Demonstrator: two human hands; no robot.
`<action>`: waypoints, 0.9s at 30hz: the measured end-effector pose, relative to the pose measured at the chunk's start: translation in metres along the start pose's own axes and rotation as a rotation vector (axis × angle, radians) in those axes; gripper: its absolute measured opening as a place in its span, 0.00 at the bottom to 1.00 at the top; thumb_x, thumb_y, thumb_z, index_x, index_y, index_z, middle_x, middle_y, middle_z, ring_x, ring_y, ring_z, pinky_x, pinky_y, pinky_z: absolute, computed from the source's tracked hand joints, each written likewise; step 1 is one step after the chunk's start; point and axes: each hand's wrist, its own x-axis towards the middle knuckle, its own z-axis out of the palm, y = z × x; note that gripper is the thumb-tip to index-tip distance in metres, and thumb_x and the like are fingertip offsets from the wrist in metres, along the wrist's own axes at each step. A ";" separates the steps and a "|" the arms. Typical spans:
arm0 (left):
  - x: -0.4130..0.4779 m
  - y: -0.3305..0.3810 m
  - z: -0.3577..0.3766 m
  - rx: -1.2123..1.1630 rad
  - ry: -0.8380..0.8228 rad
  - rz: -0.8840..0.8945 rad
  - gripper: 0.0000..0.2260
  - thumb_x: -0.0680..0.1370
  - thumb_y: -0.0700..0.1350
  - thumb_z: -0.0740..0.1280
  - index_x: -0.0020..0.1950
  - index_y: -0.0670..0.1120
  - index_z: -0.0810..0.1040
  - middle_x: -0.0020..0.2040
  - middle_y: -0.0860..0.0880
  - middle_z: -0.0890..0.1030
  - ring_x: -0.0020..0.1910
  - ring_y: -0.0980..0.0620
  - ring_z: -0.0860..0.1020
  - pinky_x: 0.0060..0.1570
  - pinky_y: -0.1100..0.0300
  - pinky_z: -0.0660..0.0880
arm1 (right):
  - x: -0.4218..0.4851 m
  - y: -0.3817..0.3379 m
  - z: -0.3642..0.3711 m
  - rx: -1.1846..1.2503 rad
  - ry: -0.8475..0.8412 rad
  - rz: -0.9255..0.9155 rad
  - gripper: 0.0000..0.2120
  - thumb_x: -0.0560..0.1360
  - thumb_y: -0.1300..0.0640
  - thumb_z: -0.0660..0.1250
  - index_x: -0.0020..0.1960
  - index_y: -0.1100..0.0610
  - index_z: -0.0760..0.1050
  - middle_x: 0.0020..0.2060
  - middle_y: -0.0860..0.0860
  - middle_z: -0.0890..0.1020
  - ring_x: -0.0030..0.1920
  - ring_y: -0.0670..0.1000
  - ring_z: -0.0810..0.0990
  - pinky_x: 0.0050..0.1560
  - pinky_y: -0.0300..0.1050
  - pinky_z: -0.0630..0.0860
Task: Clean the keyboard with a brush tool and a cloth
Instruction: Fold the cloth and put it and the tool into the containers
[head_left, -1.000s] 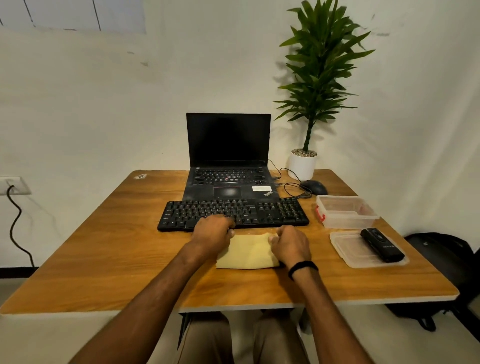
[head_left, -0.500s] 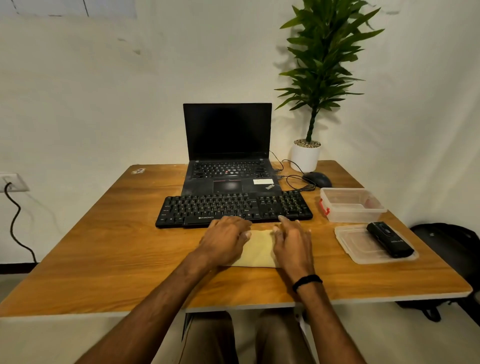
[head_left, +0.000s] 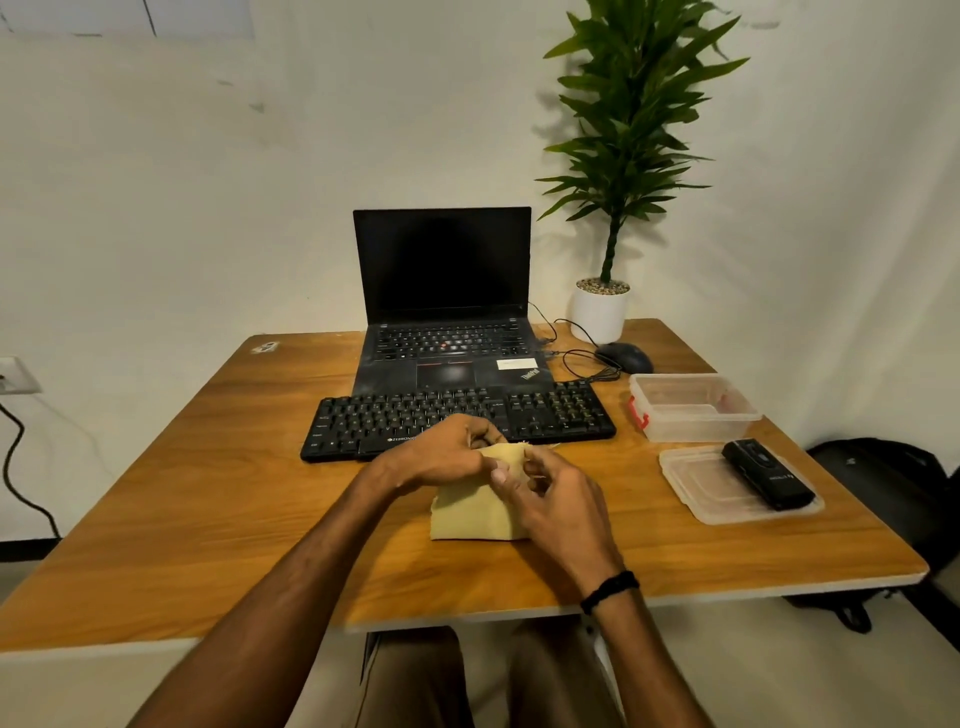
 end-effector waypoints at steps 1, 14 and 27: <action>-0.002 0.001 -0.003 -0.053 -0.007 0.017 0.08 0.80 0.41 0.71 0.59 0.45 0.80 0.54 0.47 0.83 0.50 0.50 0.82 0.48 0.59 0.78 | 0.000 -0.001 0.002 0.047 -0.033 0.017 0.25 0.73 0.41 0.71 0.67 0.49 0.74 0.57 0.45 0.80 0.53 0.43 0.77 0.42 0.29 0.74; 0.009 0.023 -0.009 -0.252 0.058 0.019 0.16 0.80 0.35 0.69 0.65 0.48 0.76 0.49 0.47 0.83 0.46 0.56 0.82 0.45 0.60 0.79 | 0.020 -0.003 0.000 0.743 -0.214 0.395 0.19 0.74 0.64 0.72 0.62 0.55 0.72 0.52 0.53 0.84 0.49 0.53 0.84 0.33 0.41 0.79; 0.078 0.063 0.010 -0.420 -0.082 -0.053 0.14 0.81 0.40 0.70 0.66 0.43 0.74 0.58 0.43 0.82 0.55 0.48 0.82 0.53 0.55 0.81 | 0.089 0.037 -0.109 0.792 -0.078 0.439 0.19 0.72 0.68 0.73 0.61 0.58 0.76 0.55 0.57 0.82 0.54 0.56 0.82 0.49 0.50 0.82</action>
